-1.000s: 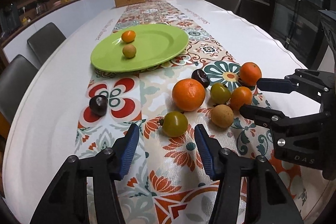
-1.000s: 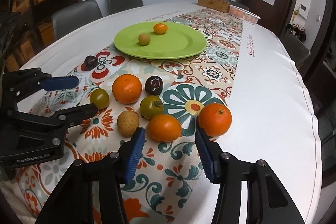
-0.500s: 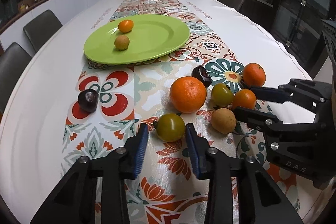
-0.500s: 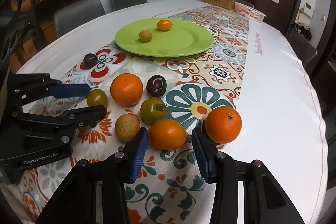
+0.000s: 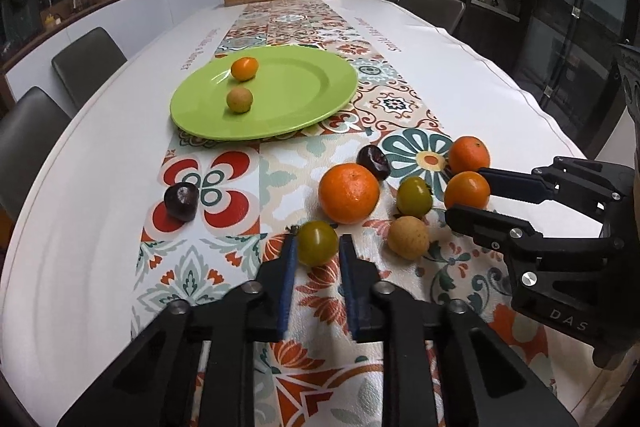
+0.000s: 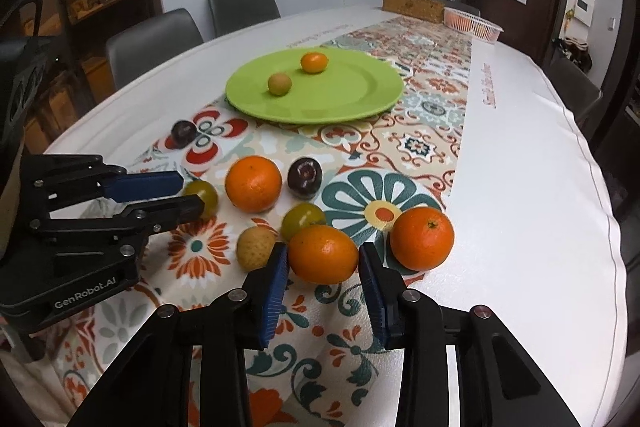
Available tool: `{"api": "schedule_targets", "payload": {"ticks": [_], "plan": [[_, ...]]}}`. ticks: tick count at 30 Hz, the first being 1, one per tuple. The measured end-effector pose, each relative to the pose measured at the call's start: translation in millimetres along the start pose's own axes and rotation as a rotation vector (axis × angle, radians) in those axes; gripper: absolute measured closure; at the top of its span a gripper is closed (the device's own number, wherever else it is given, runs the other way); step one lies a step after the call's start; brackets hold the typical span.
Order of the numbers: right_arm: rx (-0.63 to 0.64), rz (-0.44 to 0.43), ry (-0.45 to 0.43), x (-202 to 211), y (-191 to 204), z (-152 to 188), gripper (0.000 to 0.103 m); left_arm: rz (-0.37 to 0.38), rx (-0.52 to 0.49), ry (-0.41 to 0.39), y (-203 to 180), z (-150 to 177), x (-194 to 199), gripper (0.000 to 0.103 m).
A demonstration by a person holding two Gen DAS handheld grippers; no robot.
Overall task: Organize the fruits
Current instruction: 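Grasp a yellow-green tomato with the left gripper while the right gripper grasps a mandarin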
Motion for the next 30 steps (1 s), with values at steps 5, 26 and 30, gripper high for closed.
{"api": "schedule_targets", "payload": {"ticks": [5,26,30], "plan": [[0.001,0.006,-0.028,14.2,3.8,-2.6,0.066,0.031,0.024,-0.005,2.7,3.6,8.4,0.086],[-0.08,0.008,0.005,-0.7,-5.6,0.9,0.066,-0.023,0.001,0.066,4.7,-8.4,-38.1,0.065],[-0.082,0.005,0.005,-2.1,-6.5,-0.8,0.066,-0.005,0.004,0.071,4.9,-8.7,-35.0,0.075]]}}
Point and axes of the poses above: each gripper's, at about its wrist camera, not at the fingertips, and x roughly against the way its jaws point, y to its left, z to its underside, the point moved 4 cm from there along -x, roughly the way its jaws point, and after that the axes turned 14 degrees about x, right-handed, at the moved point
